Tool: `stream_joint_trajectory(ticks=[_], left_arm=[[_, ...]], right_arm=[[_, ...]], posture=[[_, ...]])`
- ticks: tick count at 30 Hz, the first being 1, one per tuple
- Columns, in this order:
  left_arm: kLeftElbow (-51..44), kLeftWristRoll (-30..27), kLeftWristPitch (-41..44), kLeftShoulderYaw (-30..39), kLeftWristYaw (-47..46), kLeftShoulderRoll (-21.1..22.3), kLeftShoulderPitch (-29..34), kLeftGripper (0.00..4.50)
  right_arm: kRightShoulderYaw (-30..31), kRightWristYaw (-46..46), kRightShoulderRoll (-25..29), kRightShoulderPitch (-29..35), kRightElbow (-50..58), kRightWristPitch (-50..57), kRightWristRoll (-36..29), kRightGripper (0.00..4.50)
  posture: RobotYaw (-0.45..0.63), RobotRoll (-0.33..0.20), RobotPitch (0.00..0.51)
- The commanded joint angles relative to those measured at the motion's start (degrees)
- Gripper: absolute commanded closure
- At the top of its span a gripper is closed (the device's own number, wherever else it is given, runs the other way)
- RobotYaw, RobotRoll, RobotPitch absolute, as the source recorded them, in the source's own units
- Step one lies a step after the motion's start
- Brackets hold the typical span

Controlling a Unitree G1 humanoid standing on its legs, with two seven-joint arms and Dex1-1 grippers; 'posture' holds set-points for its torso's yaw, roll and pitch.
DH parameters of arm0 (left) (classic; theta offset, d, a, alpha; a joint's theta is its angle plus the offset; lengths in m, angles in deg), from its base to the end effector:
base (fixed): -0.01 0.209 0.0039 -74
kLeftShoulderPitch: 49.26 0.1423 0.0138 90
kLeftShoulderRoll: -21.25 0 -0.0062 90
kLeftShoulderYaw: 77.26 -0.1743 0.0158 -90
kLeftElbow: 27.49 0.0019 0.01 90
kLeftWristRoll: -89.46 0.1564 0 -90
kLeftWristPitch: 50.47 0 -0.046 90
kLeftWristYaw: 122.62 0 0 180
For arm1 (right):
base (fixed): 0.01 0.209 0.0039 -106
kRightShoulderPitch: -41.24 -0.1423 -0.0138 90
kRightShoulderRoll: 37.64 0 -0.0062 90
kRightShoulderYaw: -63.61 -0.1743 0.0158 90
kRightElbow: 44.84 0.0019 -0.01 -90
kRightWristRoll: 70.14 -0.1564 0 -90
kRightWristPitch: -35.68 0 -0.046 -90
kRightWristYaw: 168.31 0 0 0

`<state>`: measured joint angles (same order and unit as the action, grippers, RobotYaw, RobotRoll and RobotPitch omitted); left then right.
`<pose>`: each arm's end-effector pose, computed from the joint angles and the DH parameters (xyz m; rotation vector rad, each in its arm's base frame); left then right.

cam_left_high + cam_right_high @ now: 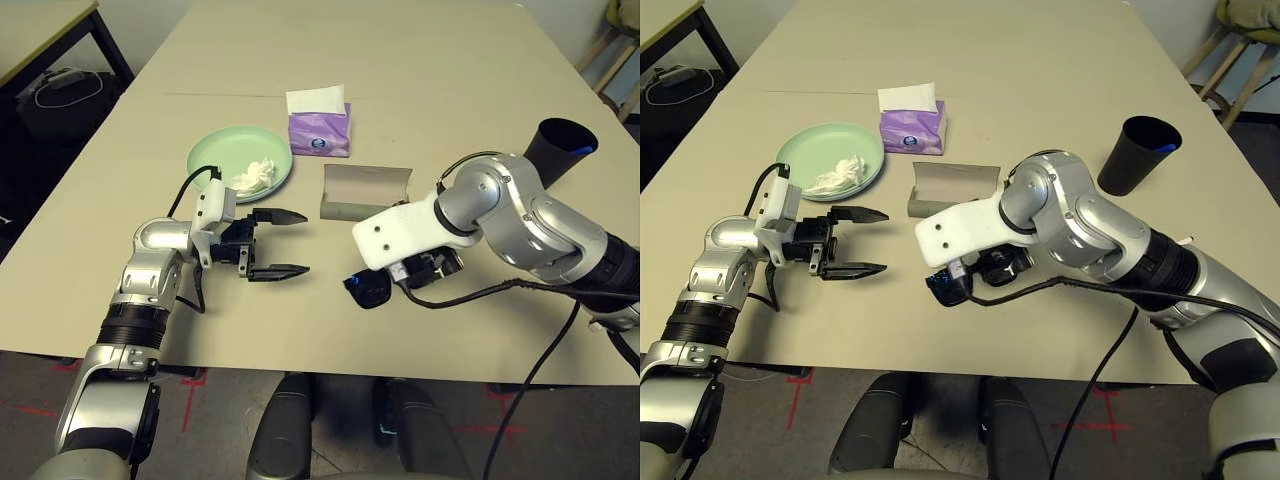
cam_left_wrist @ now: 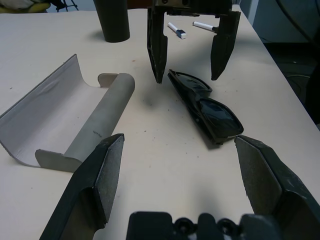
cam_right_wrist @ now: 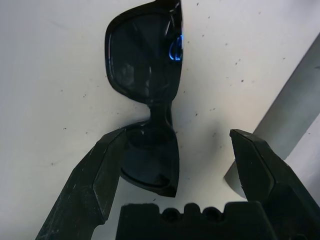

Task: Organize and tidy the items on the table.

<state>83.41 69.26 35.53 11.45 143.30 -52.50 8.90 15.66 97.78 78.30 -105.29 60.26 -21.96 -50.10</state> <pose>0.3105 0.2395 0.1630 0.3630 -0.0799 -1.4480 0.2700 -0.0848 0.2561 -1.5004 0.4868 1.3769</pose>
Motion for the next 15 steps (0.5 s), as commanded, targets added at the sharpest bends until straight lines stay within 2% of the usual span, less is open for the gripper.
stream_joint_trajectory(ticks=[1, 15], left_arm=[[-0.4, 0.3, -0.4, -1.1, 0.3, 0.1, 0.2, 0.03], [-3.0, -0.1, 1.1, -0.8, -0.1, 1.2, 1.8, 0.03]], right_arm=[[1.0, 0.5, -0.8, 1.4, 0.4, -0.5, 1.0, 0.00], [0.7, 0.2, -2.9, 3.9, -2.5, -4.1, 3.6, 0.00]], posture=[[0.21, 0.000, 0.181], [0.23, 0.000, 0.181]])
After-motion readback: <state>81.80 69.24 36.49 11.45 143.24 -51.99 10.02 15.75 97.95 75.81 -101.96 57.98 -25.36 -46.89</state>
